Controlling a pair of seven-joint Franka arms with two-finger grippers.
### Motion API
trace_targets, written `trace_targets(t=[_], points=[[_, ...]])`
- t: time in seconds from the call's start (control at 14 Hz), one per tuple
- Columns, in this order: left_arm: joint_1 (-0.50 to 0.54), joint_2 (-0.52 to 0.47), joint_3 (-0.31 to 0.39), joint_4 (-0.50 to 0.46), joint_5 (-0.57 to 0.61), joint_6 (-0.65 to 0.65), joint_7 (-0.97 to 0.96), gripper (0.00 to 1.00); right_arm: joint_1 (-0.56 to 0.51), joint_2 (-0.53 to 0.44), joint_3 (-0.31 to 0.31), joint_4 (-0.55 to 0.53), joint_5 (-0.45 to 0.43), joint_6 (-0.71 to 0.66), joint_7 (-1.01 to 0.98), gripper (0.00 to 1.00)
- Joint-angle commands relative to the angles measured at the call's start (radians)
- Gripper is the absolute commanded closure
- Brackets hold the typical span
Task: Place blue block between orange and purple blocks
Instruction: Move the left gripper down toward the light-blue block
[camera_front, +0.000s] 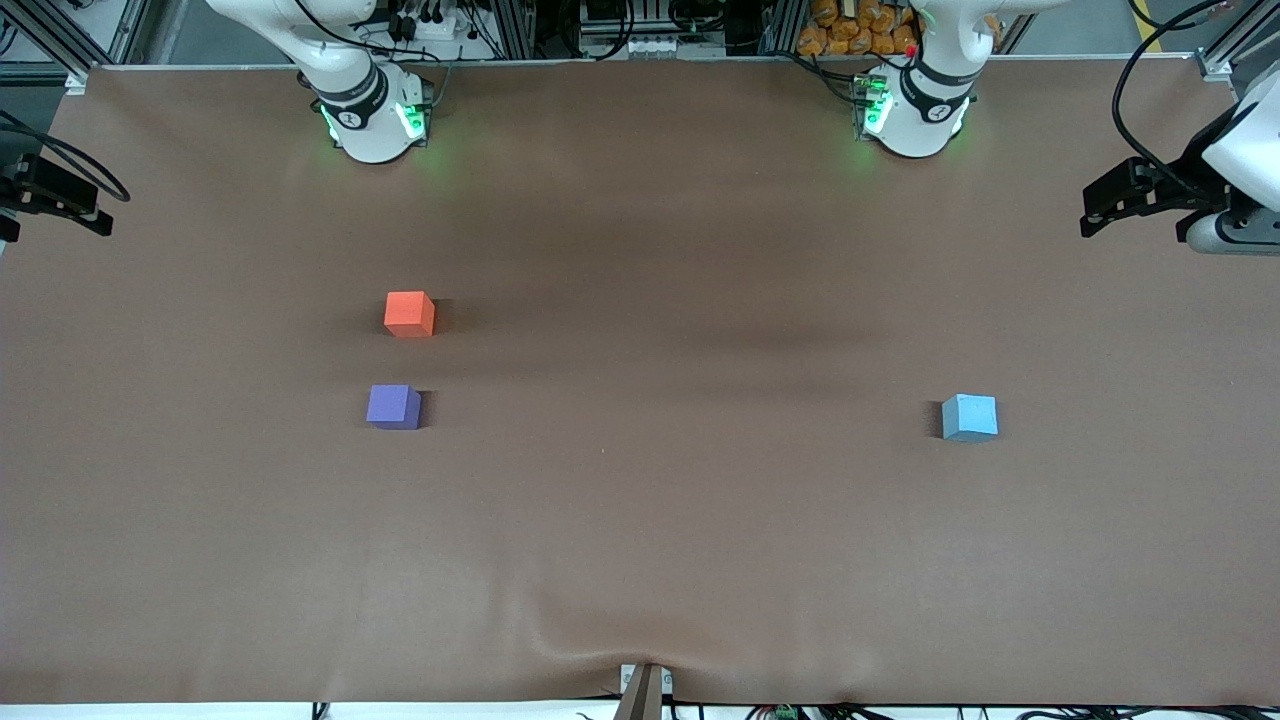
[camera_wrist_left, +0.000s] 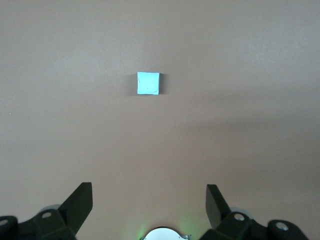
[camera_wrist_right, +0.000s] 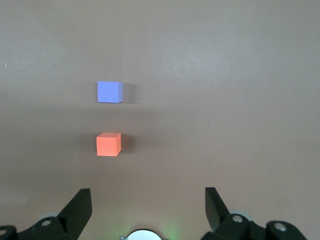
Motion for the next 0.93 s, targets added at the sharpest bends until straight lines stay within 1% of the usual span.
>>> trace_targets(t=[0.0,0.14,0.21,0.29,0.36,0.43,0.57,0.64,0.71,0.86], points=[[0.007,-0.002,-0.001,0.005,-0.015,-0.014,0.015,0.00,-0.007,-0.008,0.003,-0.008,-0.014,0.005,0.014,0.00],[0.007,0.007,-0.002,0.014,-0.009,-0.014,0.007,0.00,-0.012,-0.007,0.003,-0.006,-0.014,0.006,0.014,0.00],[0.007,0.035,0.001,0.020,-0.009,-0.013,0.009,0.00,-0.015,-0.007,0.003,-0.006,-0.014,0.005,0.014,0.00],[0.007,0.070,0.001,0.052,-0.008,-0.013,0.007,0.00,-0.013,-0.007,0.003,-0.006,-0.014,0.006,0.014,0.00],[0.013,0.114,0.001,0.064,-0.008,-0.008,0.004,0.00,-0.010,-0.007,0.003,-0.006,-0.014,0.006,0.014,0.00],[0.037,0.154,0.008,0.065,0.000,0.012,0.006,0.00,-0.009,-0.007,0.003,-0.004,-0.014,0.008,0.014,0.00],[0.051,0.225,0.007,0.062,0.021,0.143,0.022,0.00,-0.009,-0.007,0.003,-0.004,-0.014,0.006,0.014,0.00],[0.050,0.269,0.009,0.058,0.023,0.182,0.021,0.00,-0.007,-0.007,0.005,-0.004,-0.014,0.006,0.014,0.00],[0.049,0.321,0.009,0.058,0.032,0.194,0.016,0.00,-0.007,-0.007,0.005,-0.004,-0.014,0.008,0.014,0.00],[0.049,0.407,0.009,0.040,0.078,0.245,0.015,0.00,-0.006,-0.005,0.003,-0.001,-0.012,0.008,0.014,0.00]])
